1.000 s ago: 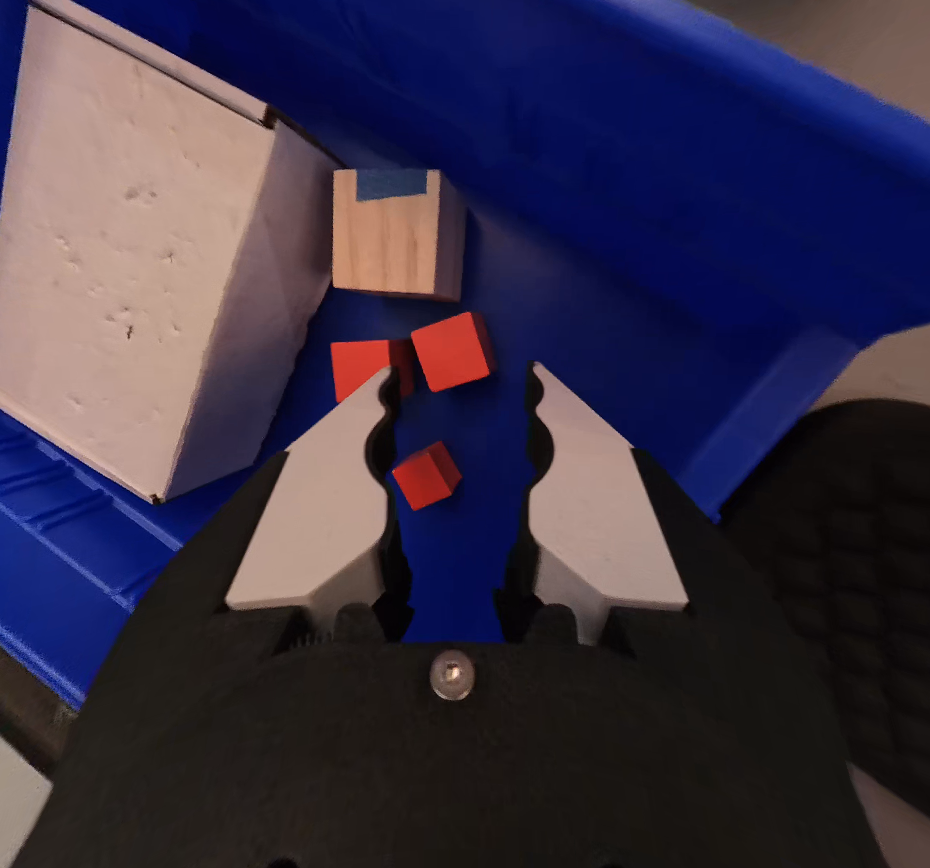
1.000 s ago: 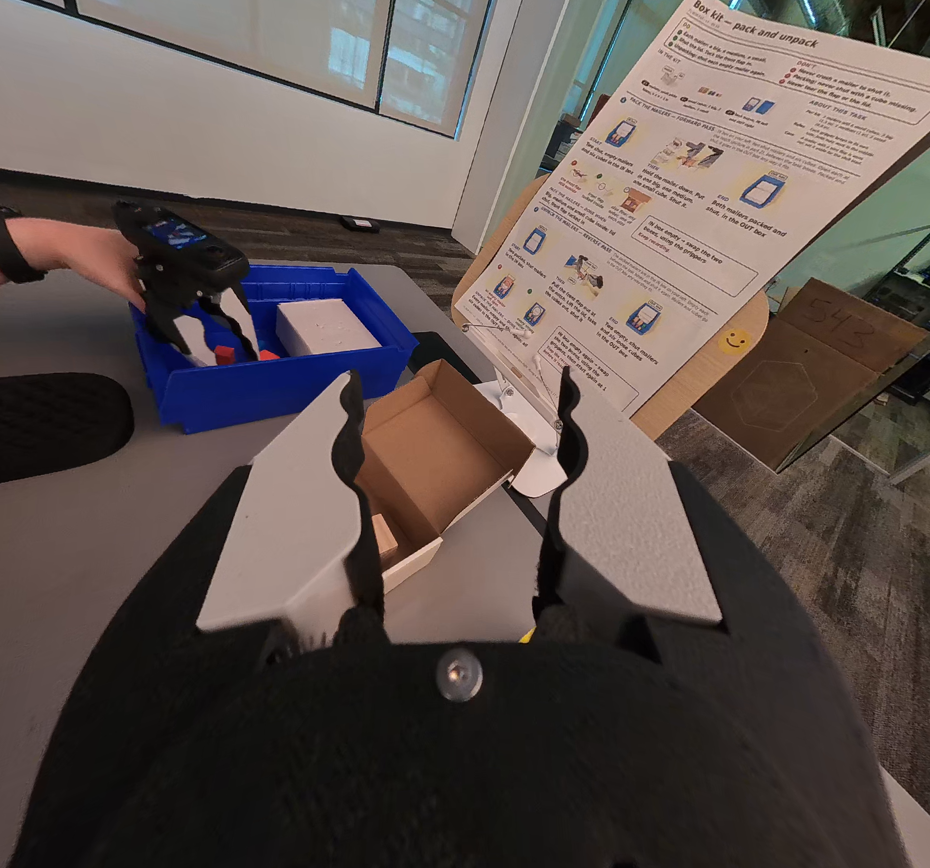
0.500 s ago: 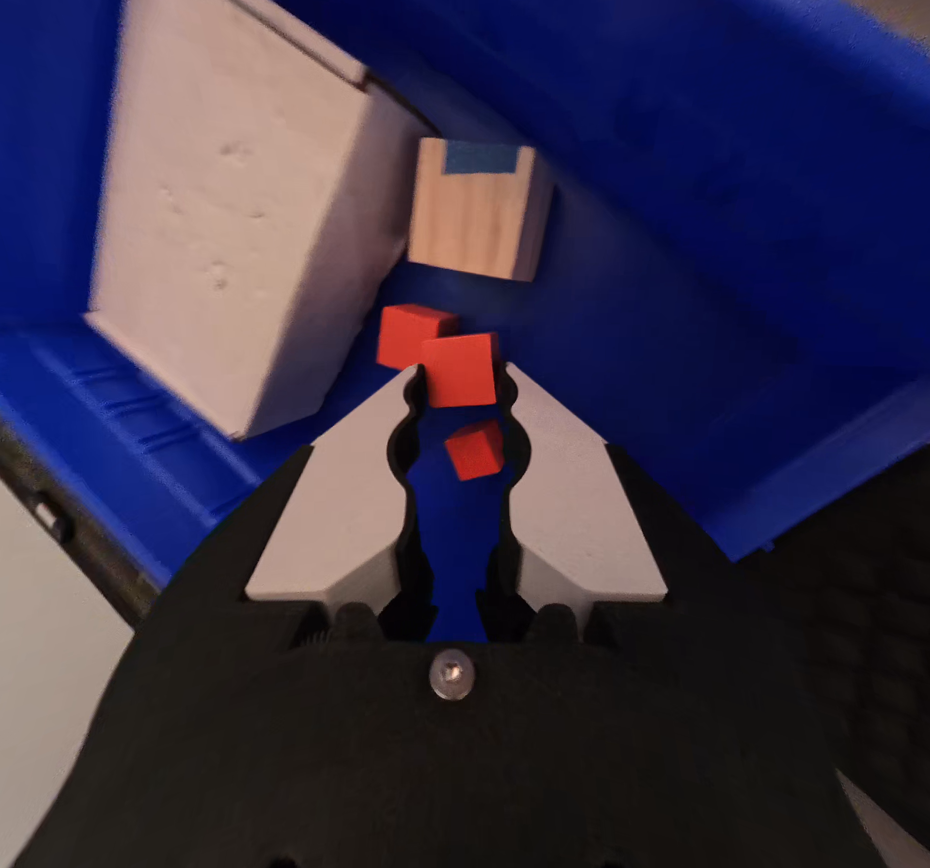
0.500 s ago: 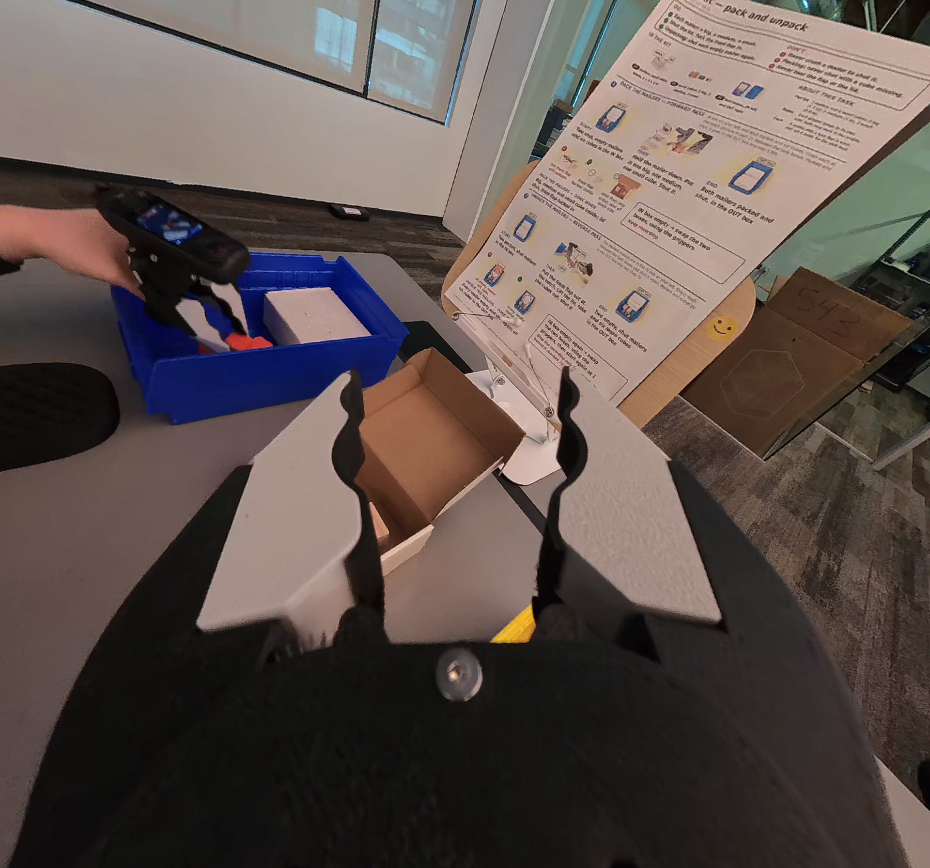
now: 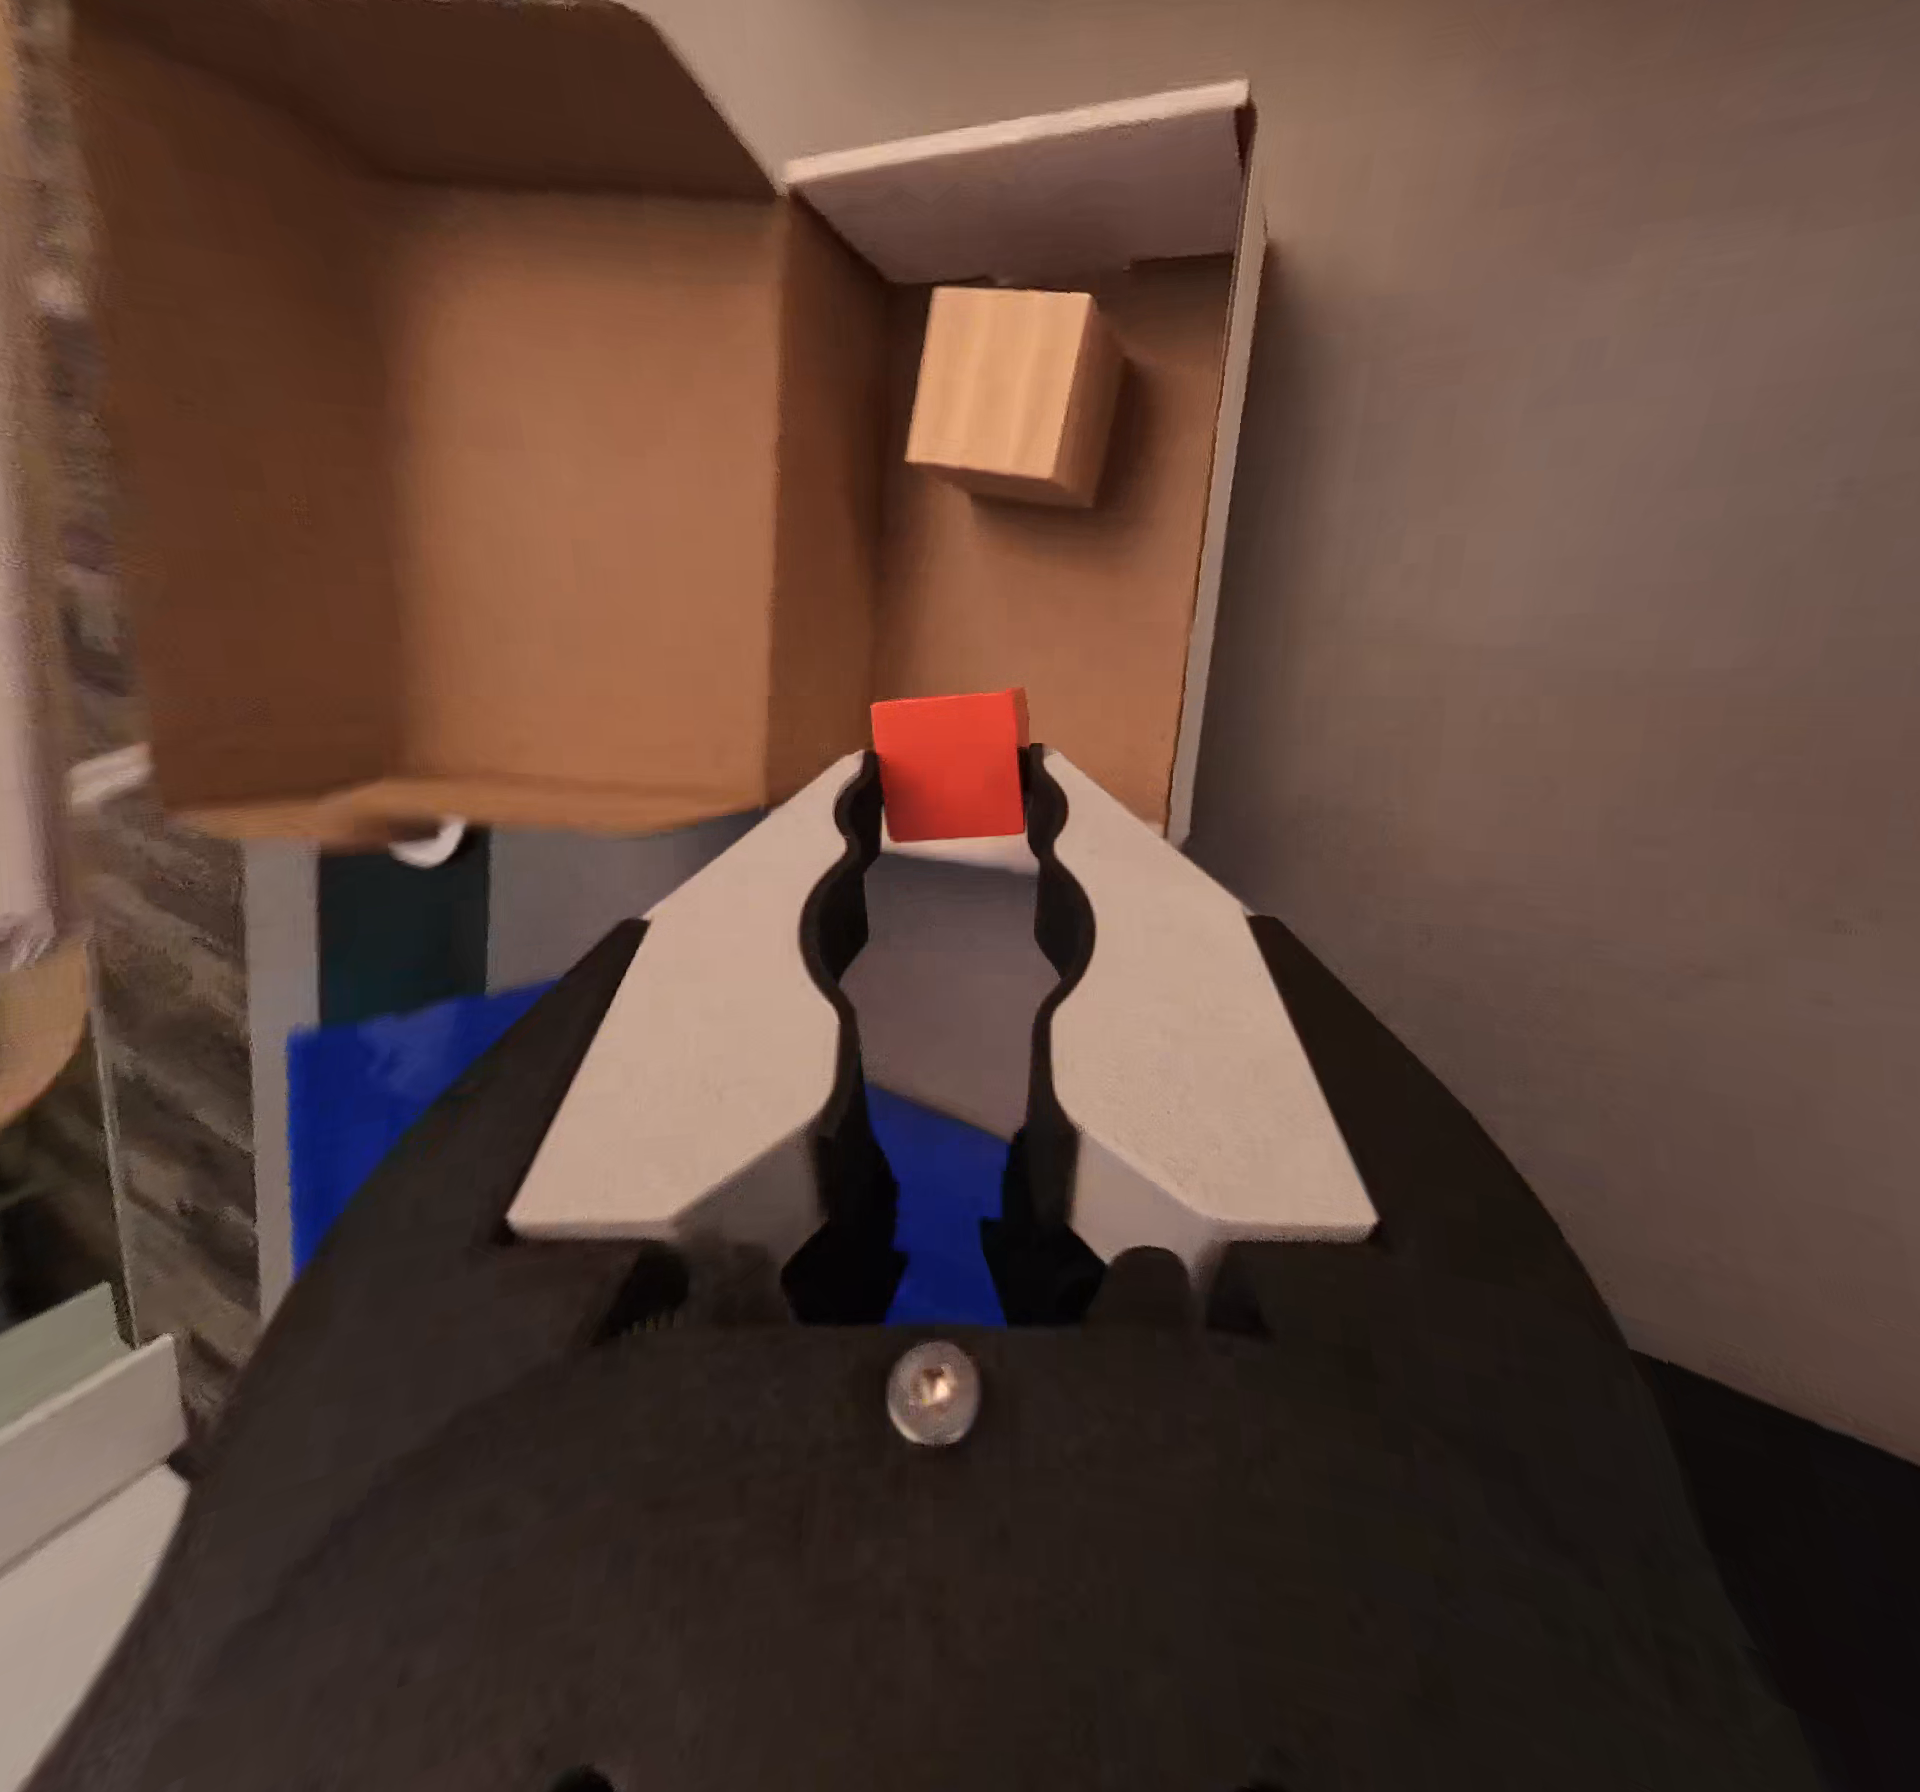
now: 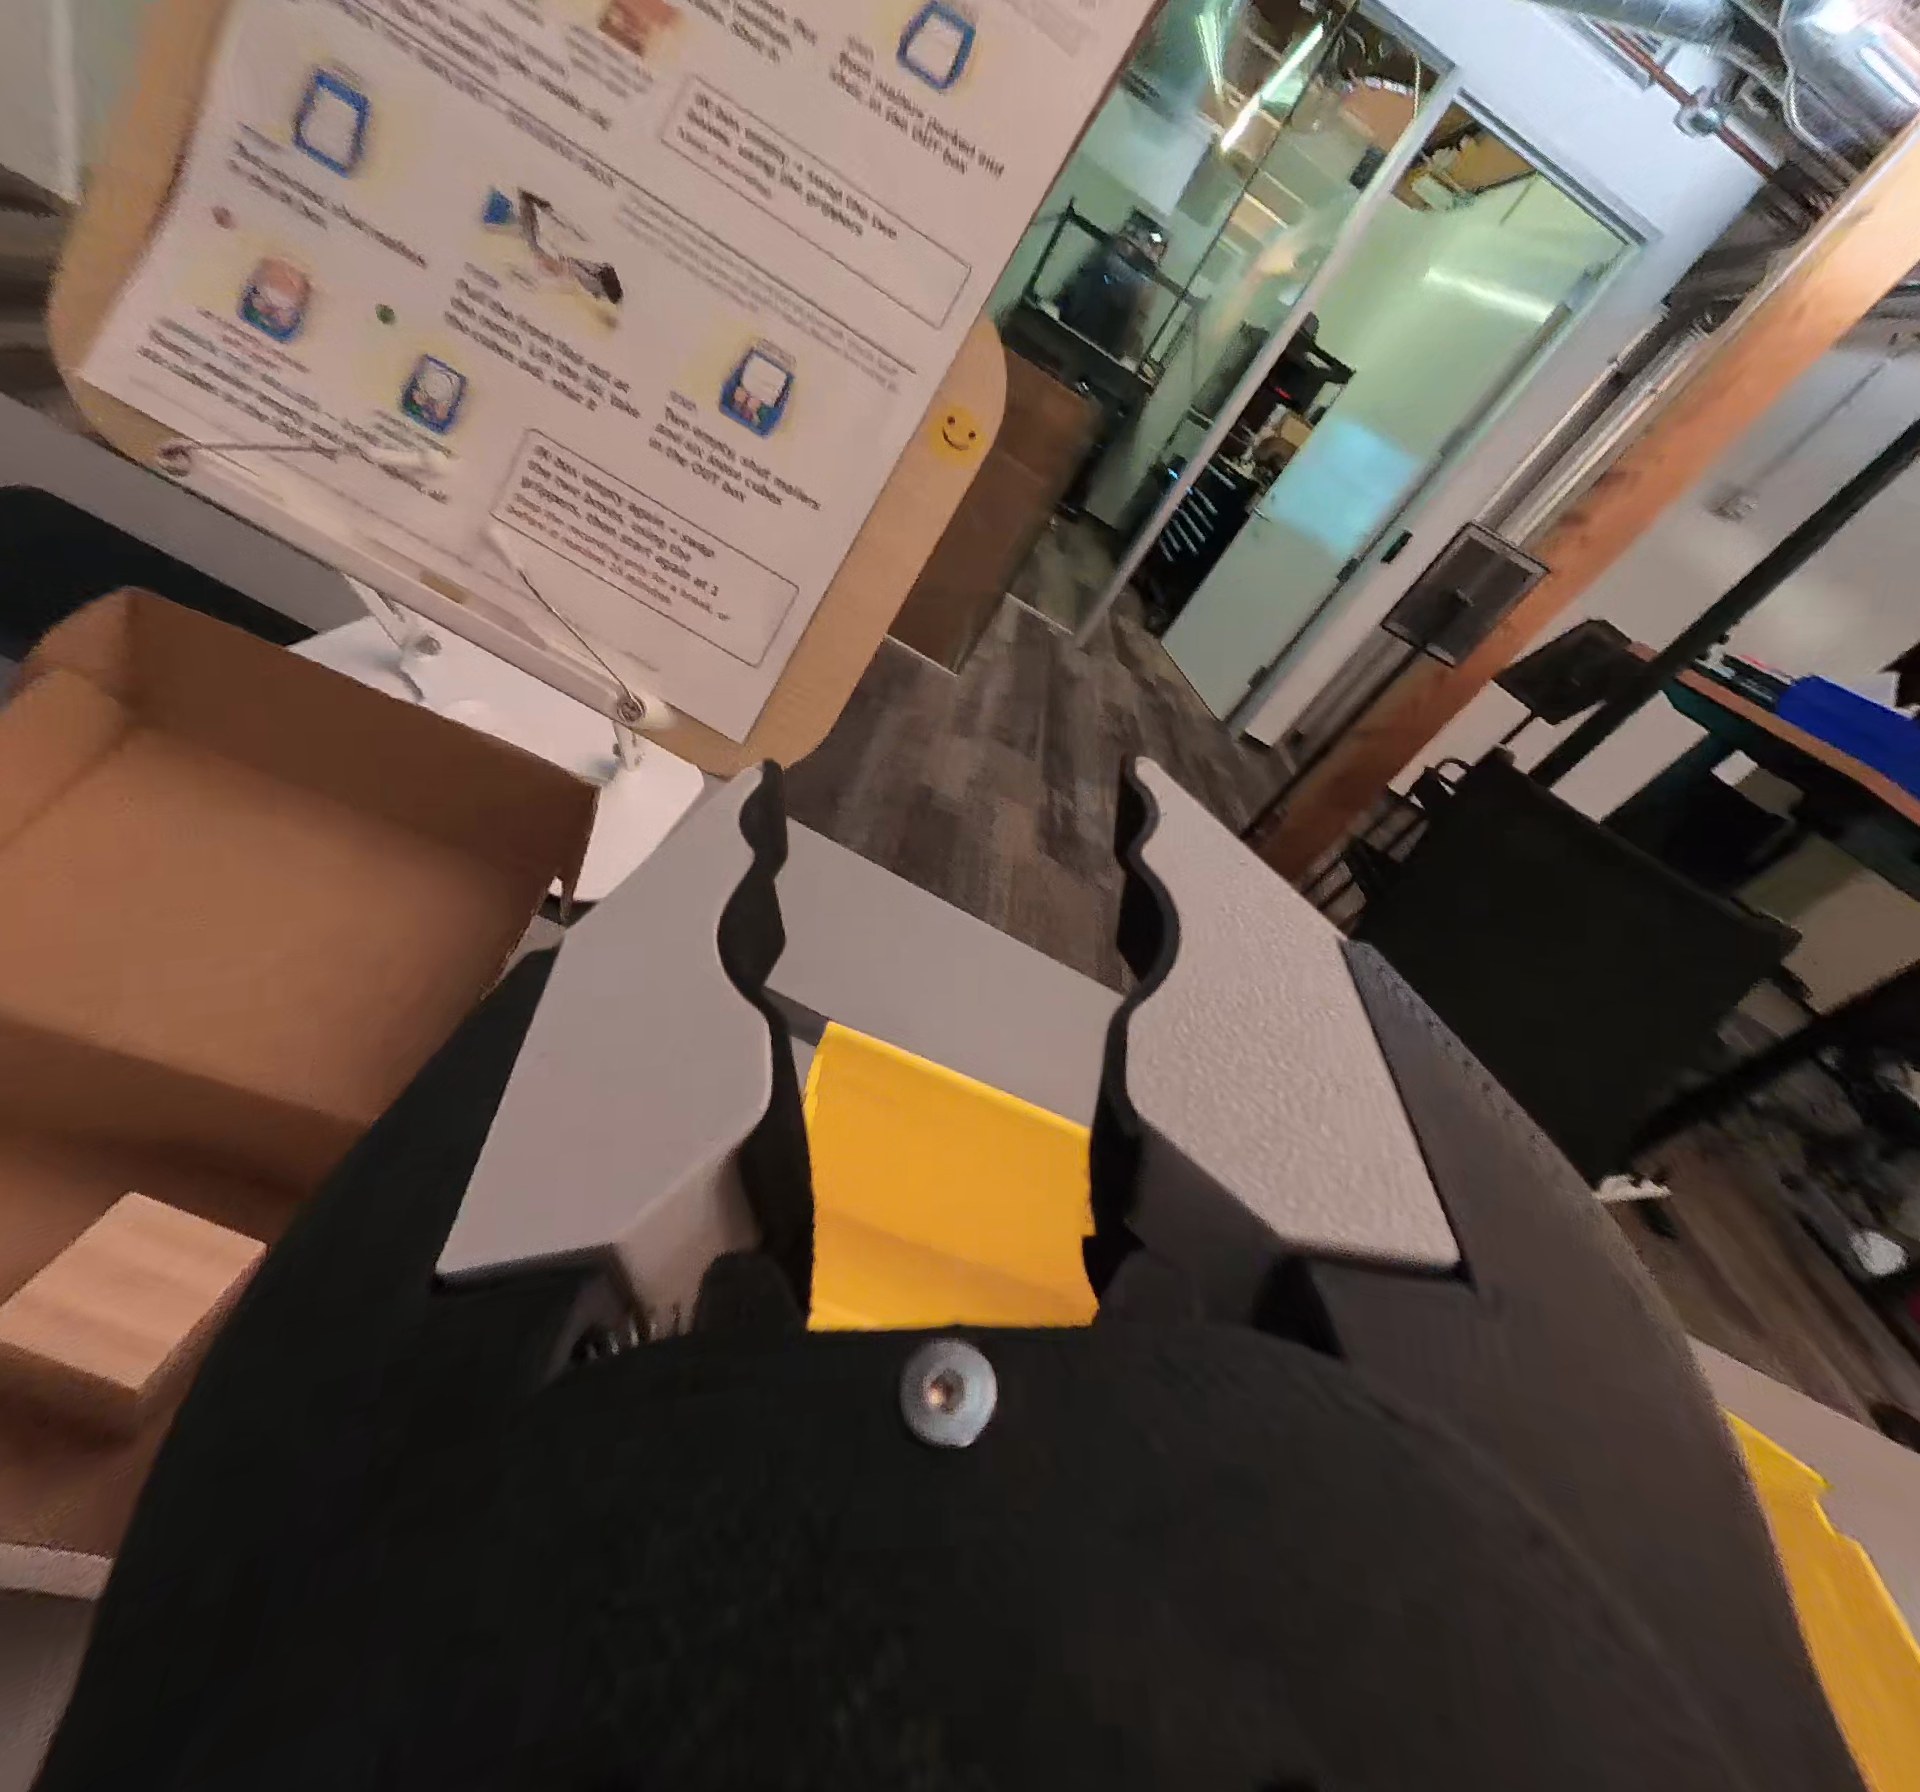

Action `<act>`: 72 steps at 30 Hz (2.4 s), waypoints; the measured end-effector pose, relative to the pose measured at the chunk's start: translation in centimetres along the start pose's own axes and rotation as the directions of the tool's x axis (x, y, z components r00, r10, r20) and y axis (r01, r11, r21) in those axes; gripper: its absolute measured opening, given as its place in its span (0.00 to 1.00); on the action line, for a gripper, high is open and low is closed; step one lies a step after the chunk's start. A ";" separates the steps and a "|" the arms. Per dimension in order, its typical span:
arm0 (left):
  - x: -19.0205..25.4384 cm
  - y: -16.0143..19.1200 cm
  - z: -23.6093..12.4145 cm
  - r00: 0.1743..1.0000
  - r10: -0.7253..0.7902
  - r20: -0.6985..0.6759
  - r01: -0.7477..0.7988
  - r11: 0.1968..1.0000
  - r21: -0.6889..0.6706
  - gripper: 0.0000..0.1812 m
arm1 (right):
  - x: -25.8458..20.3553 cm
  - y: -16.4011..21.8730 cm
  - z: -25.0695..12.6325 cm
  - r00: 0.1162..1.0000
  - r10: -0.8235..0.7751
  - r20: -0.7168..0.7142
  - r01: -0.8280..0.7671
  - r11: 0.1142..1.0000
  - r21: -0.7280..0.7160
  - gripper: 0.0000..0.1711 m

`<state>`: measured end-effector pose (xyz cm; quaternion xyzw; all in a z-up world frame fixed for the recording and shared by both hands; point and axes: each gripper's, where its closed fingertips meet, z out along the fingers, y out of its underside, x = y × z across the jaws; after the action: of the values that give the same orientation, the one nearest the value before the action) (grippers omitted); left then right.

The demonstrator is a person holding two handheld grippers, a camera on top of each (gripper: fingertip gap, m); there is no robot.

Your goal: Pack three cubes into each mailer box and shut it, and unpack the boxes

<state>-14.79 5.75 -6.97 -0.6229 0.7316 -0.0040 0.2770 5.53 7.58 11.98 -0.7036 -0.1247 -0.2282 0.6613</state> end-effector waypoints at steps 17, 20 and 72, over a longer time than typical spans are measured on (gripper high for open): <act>1.7 -0.7 8.5 0.966 0.067 -0.251 -0.086 0.994 -0.069 0.14 | -1.1 2.4 1.5 1.000 0.001 0.030 0.002 0.993 -0.114 0.43; 1.6 -0.6 8.9 0.964 0.061 -0.259 -0.084 0.993 -0.079 0.15 | -1.2 2.5 1.6 0.999 -0.001 0.034 0.005 0.993 -0.121 0.43; -0.1 26.3 -2.9 0.707 -0.692 0.146 0.704 0.666 -0.248 0.11 | -1.2 4.0 1.6 0.987 0.073 0.144 -0.047 0.983 -0.176 0.46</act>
<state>-39.90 10.76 -13.65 -0.8882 0.4245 0.0082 0.1756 6.69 8.97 7.92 -0.7767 -0.1324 -0.1647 0.5934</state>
